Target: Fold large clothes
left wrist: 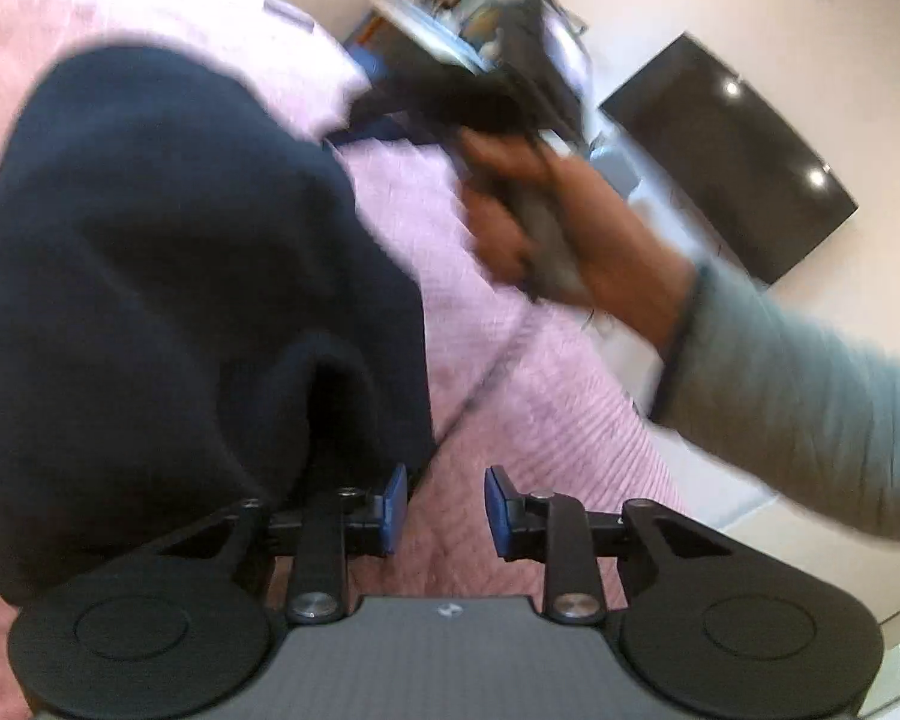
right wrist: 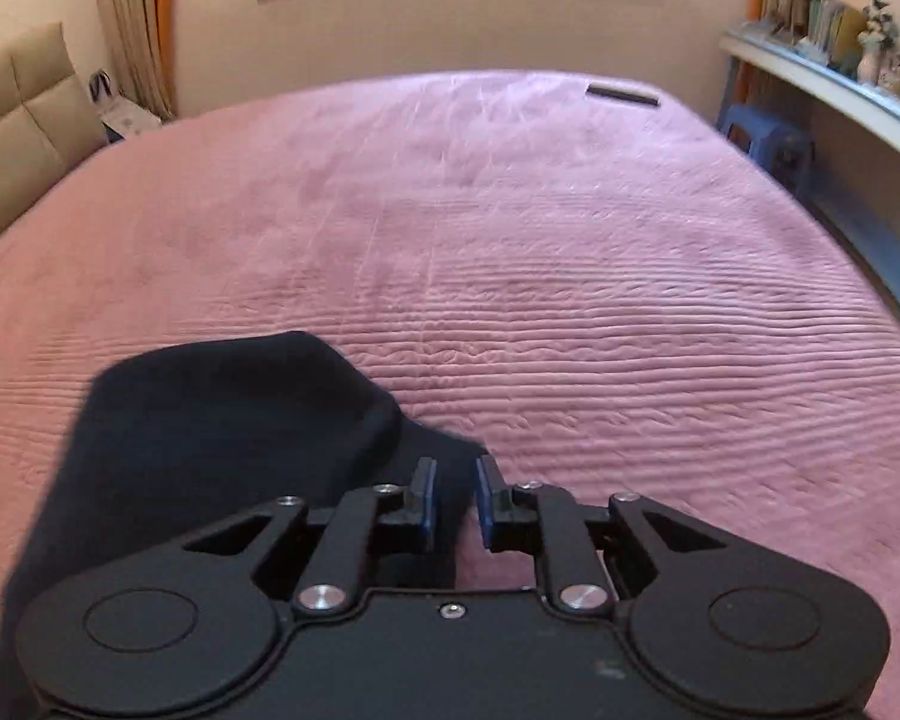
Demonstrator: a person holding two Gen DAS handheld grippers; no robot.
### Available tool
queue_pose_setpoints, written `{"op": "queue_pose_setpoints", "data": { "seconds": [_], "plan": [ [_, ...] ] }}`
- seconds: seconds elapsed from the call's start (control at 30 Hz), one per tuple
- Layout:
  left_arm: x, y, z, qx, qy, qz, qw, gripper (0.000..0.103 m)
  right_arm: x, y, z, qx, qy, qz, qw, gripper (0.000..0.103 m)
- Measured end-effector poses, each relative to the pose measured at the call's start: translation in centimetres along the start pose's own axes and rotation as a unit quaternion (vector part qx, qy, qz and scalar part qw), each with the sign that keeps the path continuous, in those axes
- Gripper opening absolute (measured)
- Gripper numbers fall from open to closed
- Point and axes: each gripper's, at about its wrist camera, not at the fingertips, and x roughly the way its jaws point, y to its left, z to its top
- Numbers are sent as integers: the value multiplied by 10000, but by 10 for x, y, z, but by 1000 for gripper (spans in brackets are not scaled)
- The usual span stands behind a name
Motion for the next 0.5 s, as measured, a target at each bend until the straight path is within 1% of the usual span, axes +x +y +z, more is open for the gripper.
{"op": "queue_pose_setpoints", "data": {
  "seconds": [0.03, 0.07, 0.1, 0.13, 0.17, 0.23, 0.27, 0.3, 0.37, 0.43, 0.47, 0.5],
  "plan": [
    [-9, 3, 3, 35, -174, 61, 9998, 32, -19, 0, -6, 79, -21, 144, 9999, 21],
    [-23, 5, 10, 27, -364, 134, 9992, 35, -40, 1, -15, 249, -11, 376, 9990, 21],
    [-35, 7, 17, 36, -536, 227, 9983, 35, -60, 6, -24, 398, 16, 638, 9972, 21],
    [-41, 10, 22, 61, -662, 284, 9974, 37, -77, 12, -36, 461, 36, 802, 9957, 21],
    [-47, 13, 26, 73, -772, 396, 9962, 39, -90, 19, -46, 440, 62, 853, 9954, 22],
    [-56, 20, 27, 16, -846, 652, 9943, 39, -111, 32, -70, 263, 184, 858, 9958, 47],
    [-62, 27, 25, -36, -774, 620, 9951, 39, -117, 37, -84, 271, 334, 772, 9961, 68],
    [-65, 32, 24, -84, -713, 608, 9956, 39, -119, 38, -94, 376, 516, 731, 9953, 70],
    [-70, 39, 19, -64, -485, 439, 9978, 39, -115, 32, -113, 741, 869, 761, 9905, 70],
    [-70, 41, 14, 40, -403, 572, 9975, 40, -105, 23, -129, 1347, 1192, 868, 9799, 70],
    [-70, 42, 7, 36, -346, 572, 9978, 40, -100, 19, -135, 1600, 1317, 977, 9734, 68],
    [-62, 42, 2, -30, -281, 526, 9982, 40, -94, 18, -139, 1769, 1334, 1053, 9694, 68]
  ]
}}
